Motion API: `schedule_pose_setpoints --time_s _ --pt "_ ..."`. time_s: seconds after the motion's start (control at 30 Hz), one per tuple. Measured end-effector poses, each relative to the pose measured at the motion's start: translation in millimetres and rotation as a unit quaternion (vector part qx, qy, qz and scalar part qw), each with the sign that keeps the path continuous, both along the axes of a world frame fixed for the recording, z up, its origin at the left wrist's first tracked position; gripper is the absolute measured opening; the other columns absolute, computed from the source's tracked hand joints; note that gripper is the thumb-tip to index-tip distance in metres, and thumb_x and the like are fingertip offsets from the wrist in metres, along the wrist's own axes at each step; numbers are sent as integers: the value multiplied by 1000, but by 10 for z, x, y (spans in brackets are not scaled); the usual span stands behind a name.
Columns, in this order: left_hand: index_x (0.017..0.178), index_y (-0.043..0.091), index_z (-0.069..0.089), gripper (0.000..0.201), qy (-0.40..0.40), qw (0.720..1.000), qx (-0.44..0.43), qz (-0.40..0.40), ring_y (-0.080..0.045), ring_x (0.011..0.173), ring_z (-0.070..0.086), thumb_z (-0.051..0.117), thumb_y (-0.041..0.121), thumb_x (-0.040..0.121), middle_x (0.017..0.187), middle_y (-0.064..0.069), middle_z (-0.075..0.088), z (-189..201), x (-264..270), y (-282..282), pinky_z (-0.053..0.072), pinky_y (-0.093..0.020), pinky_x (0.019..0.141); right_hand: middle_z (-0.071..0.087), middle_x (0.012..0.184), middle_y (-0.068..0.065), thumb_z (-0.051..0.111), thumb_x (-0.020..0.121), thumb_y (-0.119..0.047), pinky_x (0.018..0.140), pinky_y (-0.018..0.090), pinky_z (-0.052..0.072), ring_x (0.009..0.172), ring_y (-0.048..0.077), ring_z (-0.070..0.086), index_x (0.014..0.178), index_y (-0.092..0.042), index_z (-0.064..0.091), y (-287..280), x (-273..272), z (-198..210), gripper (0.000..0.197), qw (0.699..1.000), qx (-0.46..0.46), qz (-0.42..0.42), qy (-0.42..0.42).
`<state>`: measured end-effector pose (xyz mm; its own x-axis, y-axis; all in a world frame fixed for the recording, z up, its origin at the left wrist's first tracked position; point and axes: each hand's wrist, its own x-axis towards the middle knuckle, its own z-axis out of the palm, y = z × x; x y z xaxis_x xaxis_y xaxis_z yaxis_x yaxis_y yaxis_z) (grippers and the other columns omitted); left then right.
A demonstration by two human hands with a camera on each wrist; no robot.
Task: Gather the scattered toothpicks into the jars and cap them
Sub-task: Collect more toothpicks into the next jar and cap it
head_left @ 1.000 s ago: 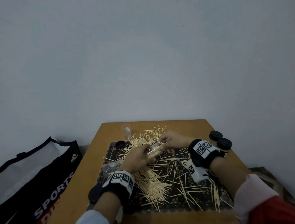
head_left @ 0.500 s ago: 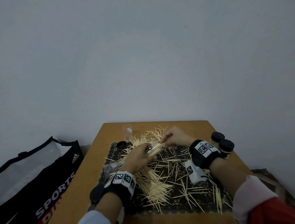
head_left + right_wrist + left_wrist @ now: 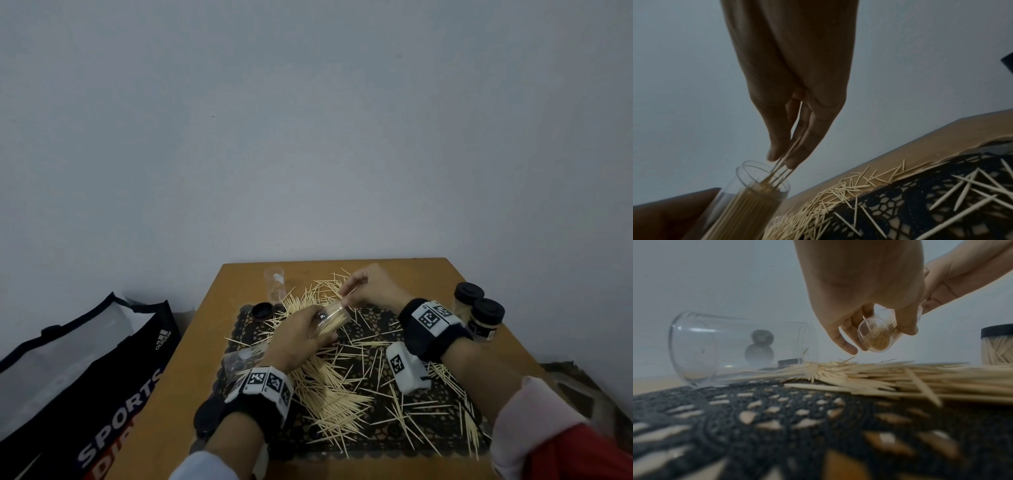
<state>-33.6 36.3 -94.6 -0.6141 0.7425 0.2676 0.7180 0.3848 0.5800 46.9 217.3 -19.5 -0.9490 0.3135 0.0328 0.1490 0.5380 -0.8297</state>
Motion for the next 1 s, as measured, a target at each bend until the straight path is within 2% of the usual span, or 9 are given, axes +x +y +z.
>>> schedule_pose_setpoints --time_s 0.13,0.23,0.3,0.37,0.43,0.57,0.73,0.9,1.0 --pt "130 20 53 57 1 1000 2 5 -14 98 59 71 48 83 116 3 64 6 0 -2 49 -31 84 68 84 7 62 84 11 66 22 58 71 13 66 85 -5 69 26 3 -31 17 998 -48 -26 17" --pt "129 20 54 57 2 1000 2 4 -14 98 59 71 48 83 116 3 65 14 1 0 49 -30 84 69 83 8 60 84 12 63 21 57 70 15 65 87 -3 69 24 1 -74 18 998 -52 -33 34" --pt "129 20 54 57 3 1000 1 4 -14 98 60 71 48 83 117 2 65 16 5 -1 49 -30 83 70 82 5 64 82 11 58 15 52 67 8 65 87 -3 69 -11 12 -95 16 998 -37 -12 44" --pt "130 19 54 57 5 1000 4 3 -14 97 60 71 47 84 117 1 65 19 16 -3 49 -29 82 69 82 -3 69 80 8 58 9 47 64 -5 62 92 -2 70 -48 23 -113 16 999 -14 13 50" --pt "131 17 53 57 4 1000 10 6 -14 99 59 70 46 85 119 0 64 29 27 -6 48 -28 83 67 81 -10 71 79 4 58 7 44 61 -9 58 97 -5 70 -53 12 -139 20 997 -14 3 71" --pt "132 16 52 59 9 1000 16 14 -16 102 59 70 46 85 120 -1 64 39 30 -15 50 -34 87 66 98 -1 65 87 -4 56 12 47 73 3 58 102 -12 67 3 3 -180 17 996 -30 -34 71" --pt "131 17 54 58 18 1000 15 14 -15 99 60 71 47 84 117 1 65 36 9 -15 51 -34 86 68 101 8 71 82 -5 62 20 57 78 13 69 109 -9 67 19 26 -244 27 997 -73 22 -8" --pt "129 17 55 56 24 1000 7 5 -13 94 59 71 46 84 115 1 65 26 19 -17 47 -26 80 70 91 12 71 80 4 58 16 54 64 7 68 103 -2 68 10 23 -238 24 1000 -11 26 -6" --pt "129 17 55 56 20 1000 11 3 -13 95 61 70 47 84 115 1 66 24 12 -17 50 -28 82 69 78 8 69 80 8 54 13 51 56 2 66 99 2 69 -3 18 -187 20 1000 10 3 2"
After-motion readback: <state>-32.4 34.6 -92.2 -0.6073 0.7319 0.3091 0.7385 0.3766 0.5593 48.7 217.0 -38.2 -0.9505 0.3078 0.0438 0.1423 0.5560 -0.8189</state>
